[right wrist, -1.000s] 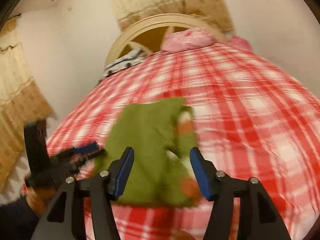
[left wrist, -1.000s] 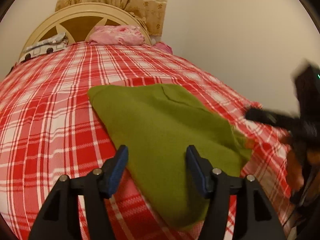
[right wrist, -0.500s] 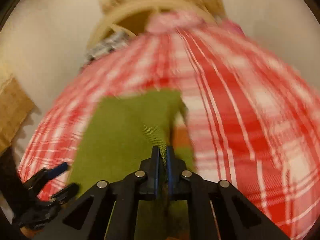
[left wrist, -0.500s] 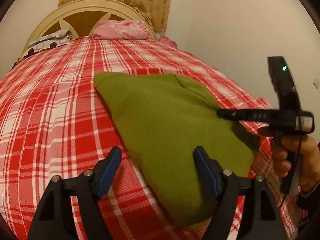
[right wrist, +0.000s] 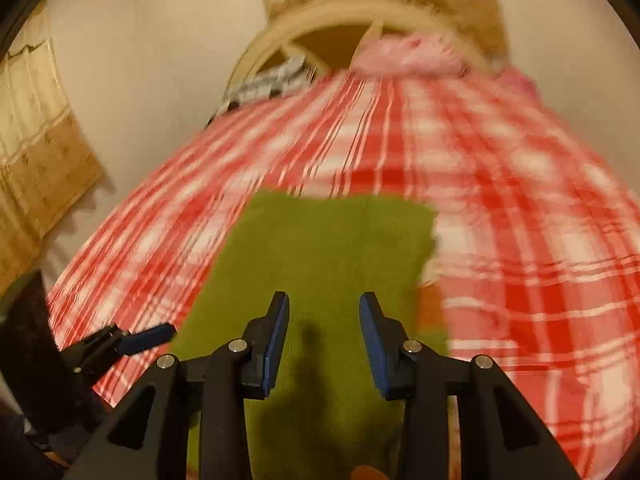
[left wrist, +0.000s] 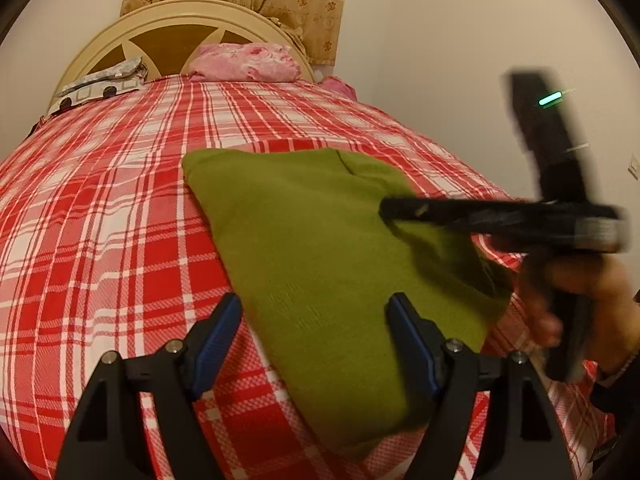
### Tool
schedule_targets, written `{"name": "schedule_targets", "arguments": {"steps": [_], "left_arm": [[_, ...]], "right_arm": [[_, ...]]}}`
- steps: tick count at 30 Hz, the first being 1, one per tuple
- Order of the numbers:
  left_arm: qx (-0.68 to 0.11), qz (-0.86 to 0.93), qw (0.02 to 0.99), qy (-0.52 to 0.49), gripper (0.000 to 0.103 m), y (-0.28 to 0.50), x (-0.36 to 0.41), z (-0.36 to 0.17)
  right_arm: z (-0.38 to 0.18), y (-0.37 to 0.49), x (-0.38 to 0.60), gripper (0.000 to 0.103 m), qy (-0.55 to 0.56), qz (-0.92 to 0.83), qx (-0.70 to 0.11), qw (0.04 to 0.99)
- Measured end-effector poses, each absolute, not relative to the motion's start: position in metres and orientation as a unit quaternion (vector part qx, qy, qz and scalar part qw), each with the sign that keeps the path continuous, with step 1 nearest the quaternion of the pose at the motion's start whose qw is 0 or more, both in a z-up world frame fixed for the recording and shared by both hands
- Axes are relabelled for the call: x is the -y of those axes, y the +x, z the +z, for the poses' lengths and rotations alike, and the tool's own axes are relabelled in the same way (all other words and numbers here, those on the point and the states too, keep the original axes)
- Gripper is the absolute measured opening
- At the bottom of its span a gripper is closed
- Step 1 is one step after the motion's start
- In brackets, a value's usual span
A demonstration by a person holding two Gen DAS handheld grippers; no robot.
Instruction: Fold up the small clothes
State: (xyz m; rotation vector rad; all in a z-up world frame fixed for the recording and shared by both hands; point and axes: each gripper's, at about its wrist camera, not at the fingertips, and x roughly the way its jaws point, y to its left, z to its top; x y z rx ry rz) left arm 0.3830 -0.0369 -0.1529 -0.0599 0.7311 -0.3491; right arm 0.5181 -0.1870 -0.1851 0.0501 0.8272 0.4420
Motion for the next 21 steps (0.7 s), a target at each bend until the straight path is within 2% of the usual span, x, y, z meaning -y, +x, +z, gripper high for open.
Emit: {"name": "schedule_targets", "arguments": {"steps": [3,6,11,16,21], "left_arm": [[-0.358,-0.163,0.919,-0.026,0.085,0.380,0.035,-0.155],[-0.363,-0.163,0.917,-0.037,0.086,0.381,0.031,-0.156],[-0.379,-0.158,0.911,-0.036,0.093,0.382,0.031,-0.162],[-0.417,-0.150,0.896,-0.031,0.096,0.390,0.036,-0.175],[-0.414,-0.145,0.898,-0.034,0.098,0.385,0.034,-0.173]], "right_arm": [[-0.201,0.531,0.206,0.019,0.063,0.200,-0.411,0.887],[-0.195,0.522,0.208,0.019,0.067,0.199,-0.407,0.889],[-0.185,0.496,0.204,0.027,0.040,0.191,-0.383,0.903],[-0.203,0.486,0.190,0.027,-0.044,0.167,-0.374,0.911],[-0.204,0.488,0.193,0.027,-0.040,0.167,-0.371,0.913]]}}
